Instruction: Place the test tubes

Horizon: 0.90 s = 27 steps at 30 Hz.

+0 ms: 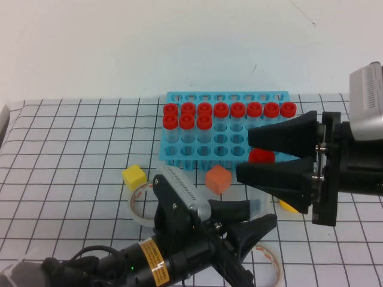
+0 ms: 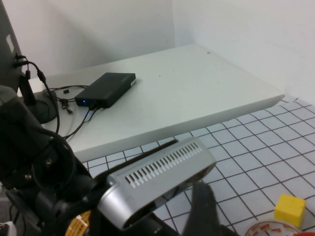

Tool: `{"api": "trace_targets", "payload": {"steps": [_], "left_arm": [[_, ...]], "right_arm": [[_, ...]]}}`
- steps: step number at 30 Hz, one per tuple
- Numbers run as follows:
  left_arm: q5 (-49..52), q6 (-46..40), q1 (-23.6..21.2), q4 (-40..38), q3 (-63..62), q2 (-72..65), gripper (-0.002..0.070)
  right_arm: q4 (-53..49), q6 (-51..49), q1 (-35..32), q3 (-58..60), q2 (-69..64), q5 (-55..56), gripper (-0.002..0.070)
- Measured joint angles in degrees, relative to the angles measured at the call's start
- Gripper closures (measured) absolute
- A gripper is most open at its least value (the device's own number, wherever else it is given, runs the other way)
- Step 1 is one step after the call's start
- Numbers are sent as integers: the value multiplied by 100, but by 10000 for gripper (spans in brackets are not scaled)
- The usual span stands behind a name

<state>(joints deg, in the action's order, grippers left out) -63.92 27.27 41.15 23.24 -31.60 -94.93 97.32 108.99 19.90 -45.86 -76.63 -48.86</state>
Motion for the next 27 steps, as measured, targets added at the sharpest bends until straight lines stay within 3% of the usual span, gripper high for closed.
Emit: {"api": "trace_targets", "payload": {"steps": [7,15,17,23,27], "left_arm": [[57,0,9,80,0,-12,466],[132,0,13,117,0,-12,466],[168,0,13,89,0,-12,466],[210,22,13,-10,0,-12,466],[-47,22,13,-10,-12,-12,466]], "right_arm": [[-119,-30,0,0,-22,0,309],[-263,-215,0,-13,-22,134,330],[-263,-268,0,-13,-22,272,300],[-263,-316,24,-13,-22,487,87],[-398,-329,24,-3,-36,677,49]]}}
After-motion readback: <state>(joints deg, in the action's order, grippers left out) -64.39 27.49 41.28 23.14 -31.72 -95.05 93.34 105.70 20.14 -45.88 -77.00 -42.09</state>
